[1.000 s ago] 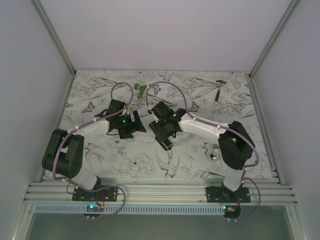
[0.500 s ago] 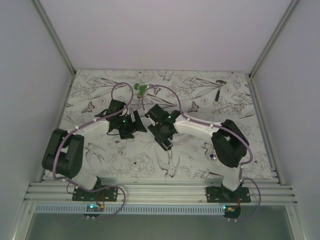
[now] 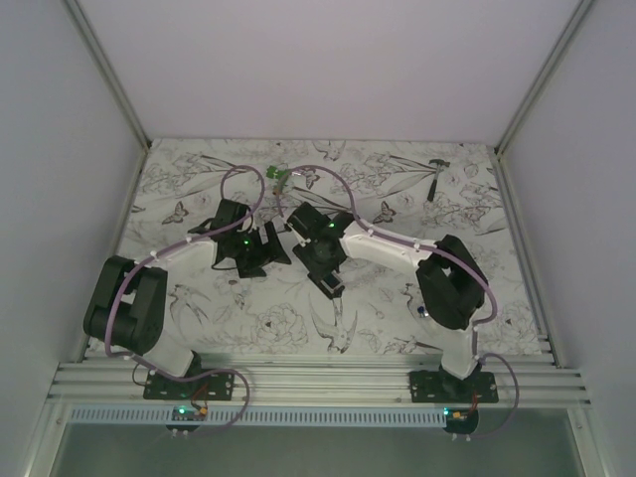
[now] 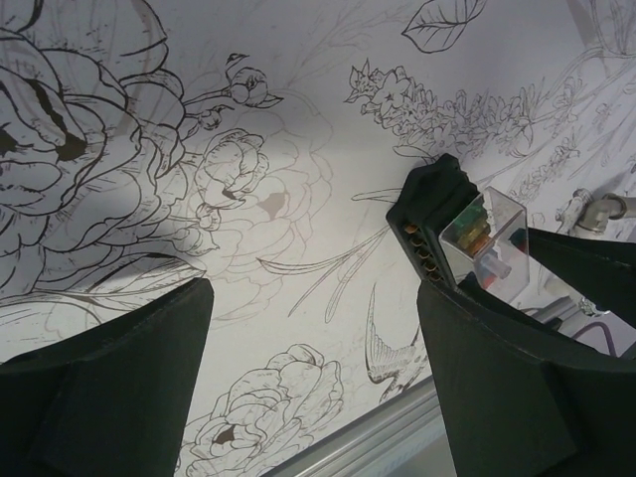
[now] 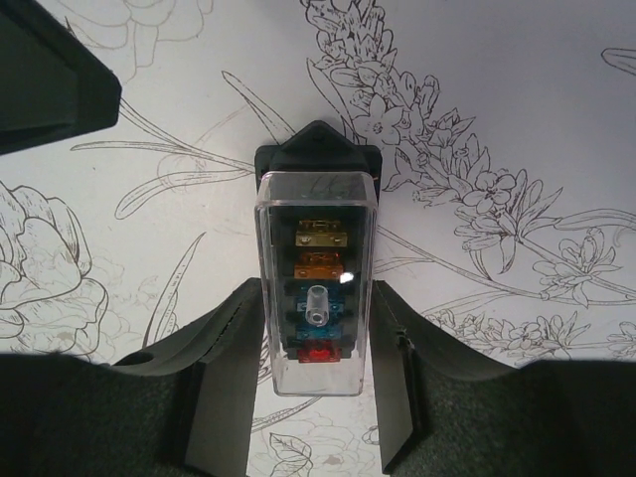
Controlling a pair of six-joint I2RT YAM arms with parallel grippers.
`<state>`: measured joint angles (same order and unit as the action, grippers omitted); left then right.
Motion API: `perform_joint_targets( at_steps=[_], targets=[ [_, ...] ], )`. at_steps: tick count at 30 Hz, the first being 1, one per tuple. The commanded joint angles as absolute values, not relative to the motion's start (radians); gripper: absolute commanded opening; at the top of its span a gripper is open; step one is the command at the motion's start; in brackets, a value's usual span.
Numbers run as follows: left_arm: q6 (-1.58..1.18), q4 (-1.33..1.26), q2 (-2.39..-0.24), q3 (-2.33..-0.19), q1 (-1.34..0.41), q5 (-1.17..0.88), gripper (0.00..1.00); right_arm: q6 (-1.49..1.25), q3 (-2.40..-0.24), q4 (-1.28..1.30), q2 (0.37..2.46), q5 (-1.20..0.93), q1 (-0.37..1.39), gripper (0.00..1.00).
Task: Snap on the fuse box
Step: Close the fuse box cover on the fuse box base.
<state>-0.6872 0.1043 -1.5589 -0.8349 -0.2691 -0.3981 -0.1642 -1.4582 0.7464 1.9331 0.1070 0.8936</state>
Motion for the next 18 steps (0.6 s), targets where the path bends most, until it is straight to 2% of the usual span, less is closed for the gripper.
perform_joint_targets(
  at_steps=[1,18],
  targets=[
    [-0.680,0.112,-1.562,-0.809,-0.263,-0.397,0.86,-0.147,-1.516,0.816,1.971,0.101,0.899,0.34],
    [-0.683,0.112,-1.556,-0.801,-0.263,-0.401,0.85,-0.153,-1.522,0.842,2.062,0.066,0.887,0.32]
  ],
)
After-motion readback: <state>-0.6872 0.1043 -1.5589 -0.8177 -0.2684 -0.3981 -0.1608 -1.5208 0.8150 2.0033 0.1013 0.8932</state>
